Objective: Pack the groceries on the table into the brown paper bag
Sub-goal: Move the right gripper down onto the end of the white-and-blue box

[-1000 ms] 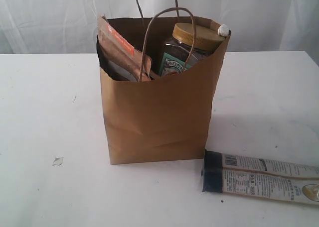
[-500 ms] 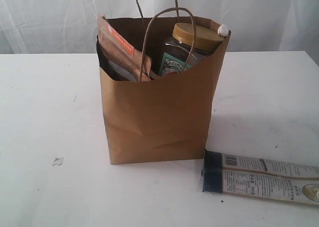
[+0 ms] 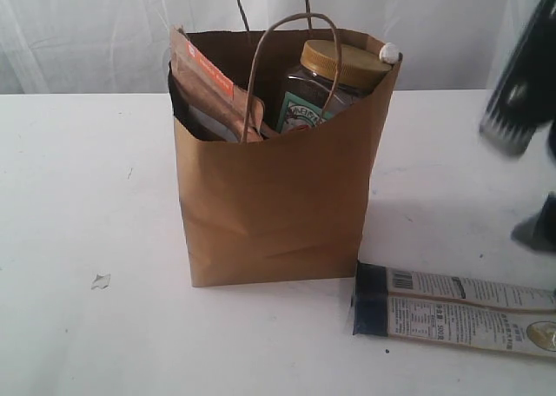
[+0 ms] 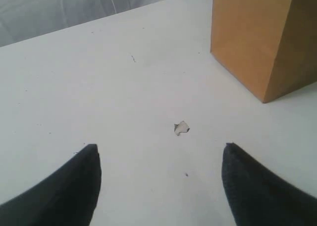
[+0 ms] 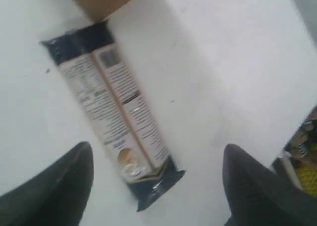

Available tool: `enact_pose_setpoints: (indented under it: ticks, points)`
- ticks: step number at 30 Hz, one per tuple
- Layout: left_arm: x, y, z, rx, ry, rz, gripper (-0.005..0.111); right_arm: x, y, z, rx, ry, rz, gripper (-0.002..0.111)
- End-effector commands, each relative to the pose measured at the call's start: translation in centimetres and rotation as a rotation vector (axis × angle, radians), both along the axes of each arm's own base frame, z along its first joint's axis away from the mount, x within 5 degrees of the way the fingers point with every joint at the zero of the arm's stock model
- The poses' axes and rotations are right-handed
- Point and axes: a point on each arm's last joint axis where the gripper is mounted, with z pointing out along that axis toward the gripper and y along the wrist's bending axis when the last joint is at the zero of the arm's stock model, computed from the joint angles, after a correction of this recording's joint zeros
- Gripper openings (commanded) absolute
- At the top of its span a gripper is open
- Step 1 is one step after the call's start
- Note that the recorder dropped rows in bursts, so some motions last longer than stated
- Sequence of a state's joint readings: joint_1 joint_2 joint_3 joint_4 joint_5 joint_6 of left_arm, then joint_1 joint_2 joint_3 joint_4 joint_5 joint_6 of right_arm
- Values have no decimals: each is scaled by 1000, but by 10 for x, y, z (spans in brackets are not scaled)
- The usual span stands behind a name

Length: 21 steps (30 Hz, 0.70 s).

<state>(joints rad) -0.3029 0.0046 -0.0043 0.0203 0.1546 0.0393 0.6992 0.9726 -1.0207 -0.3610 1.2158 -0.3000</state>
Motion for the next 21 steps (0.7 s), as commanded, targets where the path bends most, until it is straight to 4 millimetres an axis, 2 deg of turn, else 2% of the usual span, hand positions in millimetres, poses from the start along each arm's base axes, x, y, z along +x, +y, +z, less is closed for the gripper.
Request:
enact_pose_setpoints:
  ticks: [1, 3, 8, 11, 16, 19, 21]
  points:
    - [0, 0, -1, -16, 1, -1, 71, 6, 10, -56, -87, 109, 102, 68]
    - [0, 0, -1, -16, 1, -1, 71, 12, 15, -73, -115, 102, 153, 68]
    - [0, 0, -1, -16, 1, -1, 71, 27, 29, -98, -150, 104, 224, 68]
    - [0, 0, -1, -16, 1, -1, 71, 35, 38, -105, -120, 99, 240, 68]
    - [0, 0, -1, -16, 1, -1, 71, 37, 40, -112, -140, 134, 239, 67]
    - [0, 0, -1, -16, 1, -1, 71, 38, 40, -119, -174, 192, 265, 73]
    - [0, 0, -1, -16, 1, -1, 71, 38, 42, -127, -130, 276, 242, 78]
